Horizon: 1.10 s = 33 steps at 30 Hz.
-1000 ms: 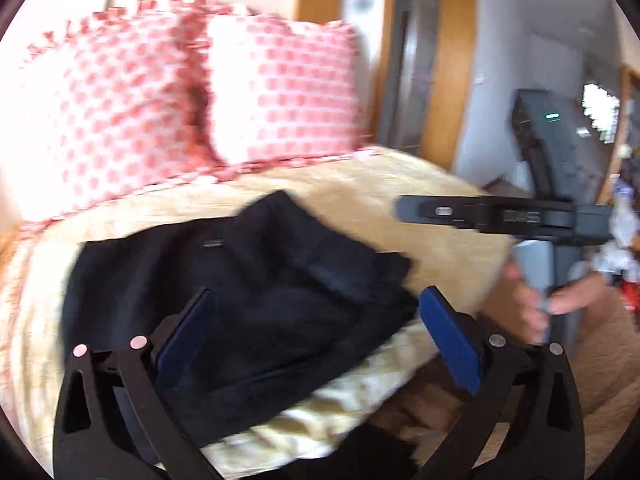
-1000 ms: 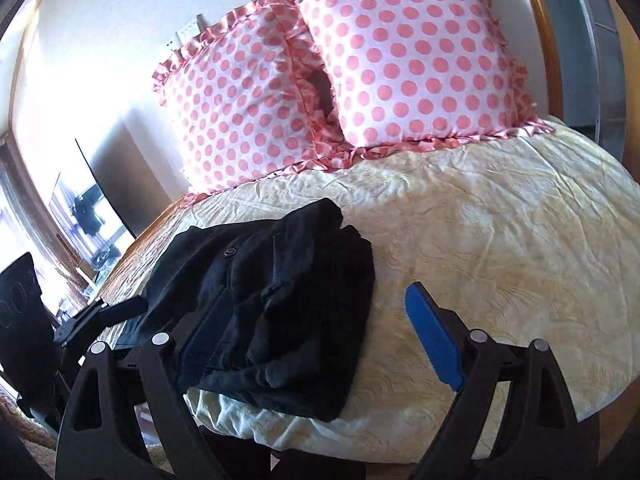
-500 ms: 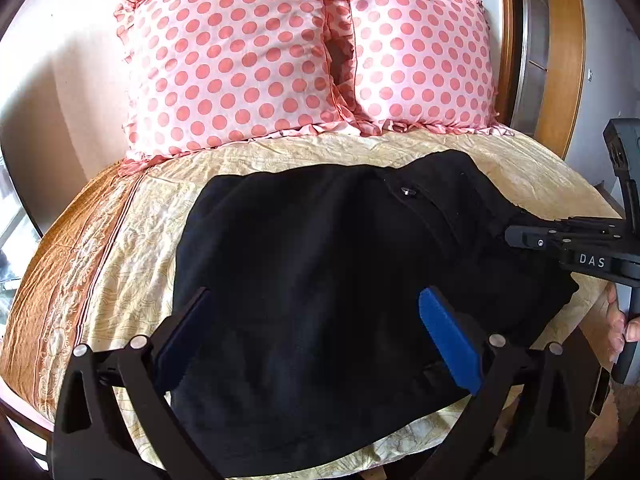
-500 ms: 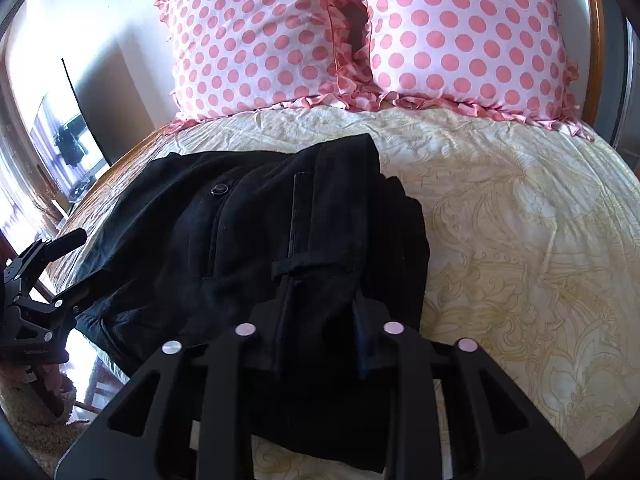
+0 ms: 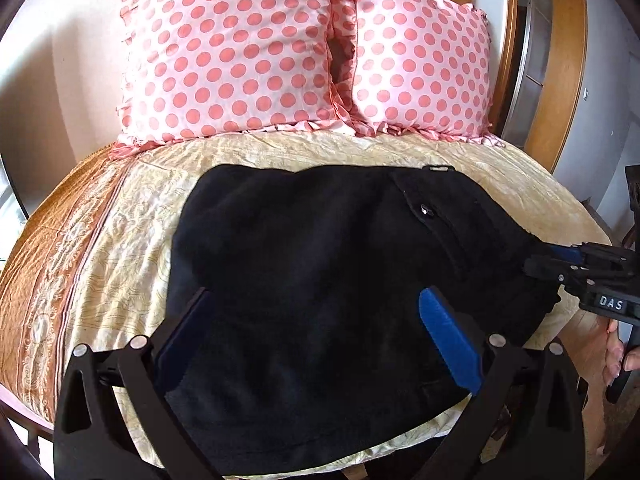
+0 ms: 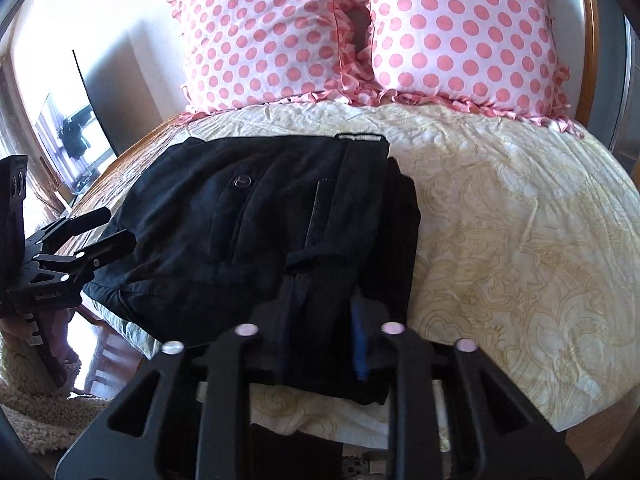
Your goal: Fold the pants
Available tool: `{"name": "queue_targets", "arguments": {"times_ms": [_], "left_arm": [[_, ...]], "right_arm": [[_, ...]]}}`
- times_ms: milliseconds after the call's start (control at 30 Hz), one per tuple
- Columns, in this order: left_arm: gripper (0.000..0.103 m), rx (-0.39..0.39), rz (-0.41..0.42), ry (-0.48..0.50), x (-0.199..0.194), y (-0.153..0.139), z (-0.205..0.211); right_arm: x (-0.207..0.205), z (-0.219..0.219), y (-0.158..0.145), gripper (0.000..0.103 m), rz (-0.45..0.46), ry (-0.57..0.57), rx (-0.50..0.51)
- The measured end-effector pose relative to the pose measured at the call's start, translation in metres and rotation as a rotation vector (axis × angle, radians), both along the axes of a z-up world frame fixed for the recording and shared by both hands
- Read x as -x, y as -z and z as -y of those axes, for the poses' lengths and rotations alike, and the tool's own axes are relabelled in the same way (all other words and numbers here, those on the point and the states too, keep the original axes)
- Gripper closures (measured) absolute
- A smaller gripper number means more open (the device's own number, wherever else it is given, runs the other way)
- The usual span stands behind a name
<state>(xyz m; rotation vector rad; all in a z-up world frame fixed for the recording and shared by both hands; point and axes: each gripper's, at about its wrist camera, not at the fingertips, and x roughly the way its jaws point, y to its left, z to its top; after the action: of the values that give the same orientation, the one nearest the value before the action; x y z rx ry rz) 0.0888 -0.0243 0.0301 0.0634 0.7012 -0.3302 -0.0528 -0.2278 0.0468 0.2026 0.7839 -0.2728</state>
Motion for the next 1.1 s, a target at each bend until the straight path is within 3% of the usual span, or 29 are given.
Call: {"name": "queue_targets", "arguments": {"times_ms": [33,167,267,333,467,567,633,700,733,800,900,1067,1100], "left_arm": [[0.002,0.002,0.016,-0.014,-0.002,-0.004,-0.004],[0.002,-0.008,0.073,-0.064,-0.016,-0.02,-0.014],[0.002,-0.049,0.109,-0.093,-0.042,-0.031,-0.015],[0.002,-0.058,0.087,-0.094,-0.065,-0.036,-0.013],[0.002,0.006,0.042,-0.082,-0.101,-0.039,-0.009],[0.002,0.035,-0.037,-0.079,-0.126,-0.025,-0.005],[0.002,0.069,-0.158,-0.08,-0.144,-0.003,-0.007],[0.002,0.088,-0.293,-0.098,-0.159,0.027,-0.012],[0.002,0.113,-0.321,-0.1,-0.163,0.036,-0.016],[0.002,0.135,-0.298,-0.099,-0.162,0.039,-0.019],[0.002,0.107,-0.245,-0.119,-0.15,0.027,-0.02],[0.002,0.097,-0.106,-0.091,-0.09,-0.012,-0.026],[0.002,0.092,-0.09,-0.082,-0.079,-0.016,-0.026]], "right_arm": [[-0.001,-0.002,-0.008,0.028,0.027,-0.002,0.038],[-0.011,-0.004,-0.029,0.028,0.068,-0.011,0.125],[-0.032,-0.005,-0.027,0.031,0.058,-0.05,0.126],[-0.051,-0.006,-0.018,0.031,0.037,-0.086,0.096],[-0.071,-0.007,0.0,0.031,-0.001,-0.102,0.031],[-0.076,-0.004,0.017,0.031,-0.065,-0.084,-0.01],[-0.079,0.002,0.033,0.031,-0.127,-0.073,-0.041],[-0.077,0.003,0.036,0.031,-0.117,-0.069,-0.055],[-0.078,0.003,0.035,0.03,-0.117,-0.068,-0.056],[-0.08,0.002,0.035,0.029,-0.114,-0.068,-0.052],[-0.075,-0.002,0.028,0.029,-0.081,-0.064,-0.035],[-0.045,-0.016,0.008,0.028,0.03,-0.118,-0.008],[-0.042,-0.019,0.006,0.023,0.033,-0.125,-0.003]]}}
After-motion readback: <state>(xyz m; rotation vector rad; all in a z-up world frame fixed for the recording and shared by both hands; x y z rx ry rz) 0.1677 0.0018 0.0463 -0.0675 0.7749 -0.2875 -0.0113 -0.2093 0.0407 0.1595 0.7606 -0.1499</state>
